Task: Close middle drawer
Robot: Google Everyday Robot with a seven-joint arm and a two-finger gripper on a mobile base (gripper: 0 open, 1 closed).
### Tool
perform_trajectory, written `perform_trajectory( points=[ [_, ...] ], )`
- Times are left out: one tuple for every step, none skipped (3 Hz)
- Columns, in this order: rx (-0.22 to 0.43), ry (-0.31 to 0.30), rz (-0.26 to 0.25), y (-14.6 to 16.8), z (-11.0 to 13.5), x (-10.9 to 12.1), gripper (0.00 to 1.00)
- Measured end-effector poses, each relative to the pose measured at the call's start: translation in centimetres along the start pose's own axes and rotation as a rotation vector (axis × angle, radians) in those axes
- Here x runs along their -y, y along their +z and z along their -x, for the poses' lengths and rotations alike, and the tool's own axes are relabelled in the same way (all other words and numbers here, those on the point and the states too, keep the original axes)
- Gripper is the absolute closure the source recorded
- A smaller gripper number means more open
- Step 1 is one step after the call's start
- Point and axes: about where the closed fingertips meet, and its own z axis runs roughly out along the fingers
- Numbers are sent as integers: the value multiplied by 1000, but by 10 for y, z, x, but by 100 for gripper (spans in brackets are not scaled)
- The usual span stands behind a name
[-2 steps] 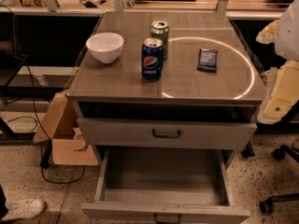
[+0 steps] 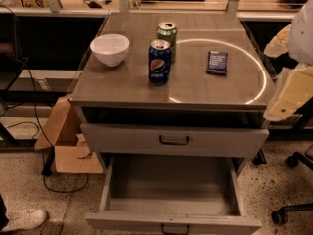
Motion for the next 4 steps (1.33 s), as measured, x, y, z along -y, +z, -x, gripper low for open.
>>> perform_trajectory(
  points=[
    [0,0,0,0,0,0,53],
    [0,0,0,0,0,0,76],
    [3,4,-6,2,-2,-3,98],
    [9,43,-16,11,-14,-23,100]
  ],
)
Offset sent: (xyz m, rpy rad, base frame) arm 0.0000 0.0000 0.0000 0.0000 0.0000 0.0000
